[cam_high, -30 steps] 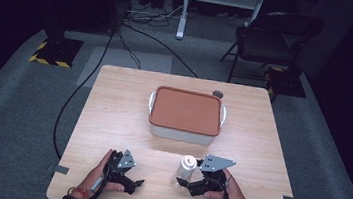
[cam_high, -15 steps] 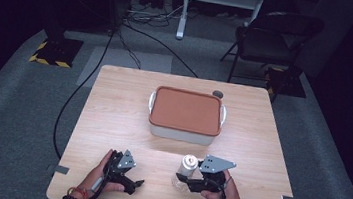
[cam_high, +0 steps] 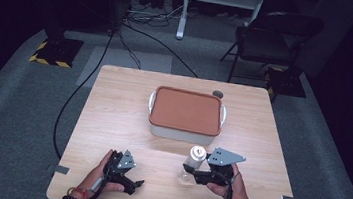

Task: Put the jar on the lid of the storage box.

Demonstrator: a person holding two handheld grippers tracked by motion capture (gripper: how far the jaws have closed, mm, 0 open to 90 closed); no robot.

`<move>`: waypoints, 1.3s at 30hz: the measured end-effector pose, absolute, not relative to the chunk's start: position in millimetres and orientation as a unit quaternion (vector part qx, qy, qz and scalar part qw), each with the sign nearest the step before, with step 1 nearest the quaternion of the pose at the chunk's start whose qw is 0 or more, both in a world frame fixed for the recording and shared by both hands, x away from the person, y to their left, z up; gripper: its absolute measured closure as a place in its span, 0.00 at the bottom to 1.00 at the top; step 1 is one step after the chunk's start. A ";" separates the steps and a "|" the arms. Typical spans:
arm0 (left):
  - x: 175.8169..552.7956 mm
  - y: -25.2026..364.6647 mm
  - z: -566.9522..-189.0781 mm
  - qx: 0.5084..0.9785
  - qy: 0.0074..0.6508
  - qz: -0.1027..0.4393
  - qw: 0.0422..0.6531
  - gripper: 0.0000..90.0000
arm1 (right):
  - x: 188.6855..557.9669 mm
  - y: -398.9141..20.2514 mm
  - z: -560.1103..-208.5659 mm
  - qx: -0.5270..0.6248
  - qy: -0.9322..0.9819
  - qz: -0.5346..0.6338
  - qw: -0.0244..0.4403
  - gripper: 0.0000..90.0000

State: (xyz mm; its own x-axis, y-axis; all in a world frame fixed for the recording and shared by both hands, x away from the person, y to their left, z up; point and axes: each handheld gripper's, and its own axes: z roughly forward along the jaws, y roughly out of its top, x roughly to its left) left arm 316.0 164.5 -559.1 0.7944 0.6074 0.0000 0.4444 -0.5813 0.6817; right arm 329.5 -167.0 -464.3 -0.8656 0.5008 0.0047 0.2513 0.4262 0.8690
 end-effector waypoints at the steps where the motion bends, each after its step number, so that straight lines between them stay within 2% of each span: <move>1: 315.9 164.5 -559.1 0.881 0.298 0.117 0.347 0.00 | 330.9 -167.6 -461.8 0.228 0.834 0.486 0.130 0.48; 20: 315.7 164.5 -559.1 0.882 0.297 0.117 0.347 0.00 | 362.3 -172.8 -402.5 0.245 0.820 0.486 0.178 0.48; 39: 315.7 164.5 -559.1 0.882 0.297 0.117 0.347 0.00 | 394.9 -165.2 -372.7 0.264 0.814 0.474 0.208 0.48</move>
State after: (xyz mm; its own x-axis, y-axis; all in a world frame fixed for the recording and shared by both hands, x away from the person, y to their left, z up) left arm 315.7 164.5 -559.1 0.7957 0.6057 -0.0005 0.4434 -0.5819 0.6817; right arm 394.9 -165.2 -372.7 -0.7744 0.6264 -0.0889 0.2321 0.4121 0.8811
